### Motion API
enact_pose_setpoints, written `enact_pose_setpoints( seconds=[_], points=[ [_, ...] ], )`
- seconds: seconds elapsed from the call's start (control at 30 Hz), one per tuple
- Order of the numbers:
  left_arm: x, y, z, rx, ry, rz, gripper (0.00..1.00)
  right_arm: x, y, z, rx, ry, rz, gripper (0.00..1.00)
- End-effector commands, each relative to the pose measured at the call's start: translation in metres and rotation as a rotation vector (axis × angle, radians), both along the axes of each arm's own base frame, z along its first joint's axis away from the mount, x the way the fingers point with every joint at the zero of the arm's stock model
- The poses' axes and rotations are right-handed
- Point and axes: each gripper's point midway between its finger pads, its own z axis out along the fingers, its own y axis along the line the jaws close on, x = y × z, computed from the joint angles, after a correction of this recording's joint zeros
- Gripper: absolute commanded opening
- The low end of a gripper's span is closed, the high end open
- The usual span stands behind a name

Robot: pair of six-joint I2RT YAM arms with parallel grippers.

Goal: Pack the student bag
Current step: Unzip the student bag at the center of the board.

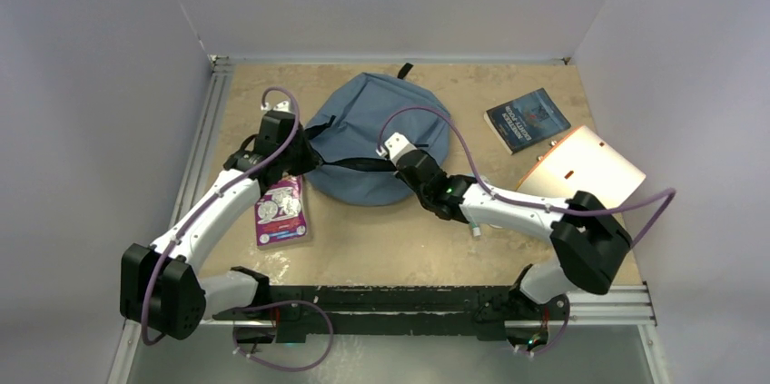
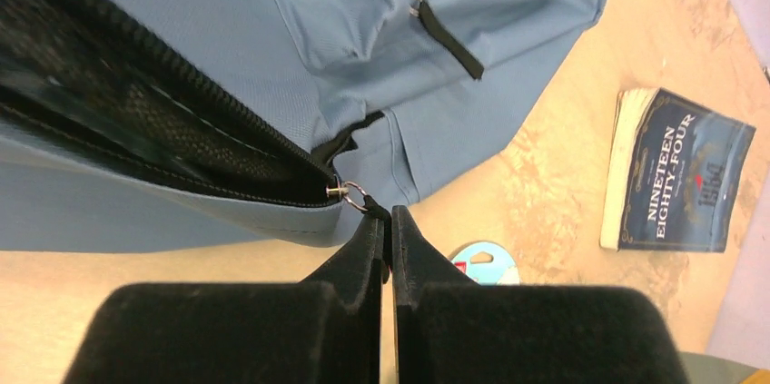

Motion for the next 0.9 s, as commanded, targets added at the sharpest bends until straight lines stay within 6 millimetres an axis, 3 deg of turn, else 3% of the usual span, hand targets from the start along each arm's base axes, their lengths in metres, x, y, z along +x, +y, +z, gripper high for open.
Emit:
enact_pose_setpoints(
  seconds=[0.0, 0.27, 0.4, 0.53, 0.63, 0.77, 0.87],
  points=[
    [0.013, 0.032, 0.021, 0.101, -0.063, 0.078, 0.0, 0.012, -0.054, -0.009, -0.178, -0.022, -0.14, 0.0],
    [0.007, 0.033, 0.019, 0.094, -0.061, 0.071, 0.0, 0.03, -0.077, -0.019, -0.183, -0.005, -0.2, 0.0],
    [0.0, 0.022, 0.012, 0.046, -0.053, 0.017, 0.0, 0.033, -0.061, -0.023, -0.118, 0.034, -0.177, 0.0],
    [-0.016, -0.008, 0.004, -0.077, -0.045, -0.116, 0.0, 0.032, -0.049, -0.006, -0.005, 0.017, -0.154, 0.0],
    [-0.031, -0.024, -0.007, -0.094, -0.029, -0.157, 0.0, 0.034, -0.058, 0.003, -0.001, -0.024, -0.183, 0.0],
    [-0.039, -0.03, -0.016, -0.068, -0.01, -0.157, 0.0, 0.036, -0.078, -0.008, -0.068, -0.019, -0.257, 0.05],
    [-0.04, -0.029, -0.02, -0.06, 0.001, -0.147, 0.0, 0.038, -0.082, -0.014, -0.068, -0.011, -0.294, 0.1]
  ],
)
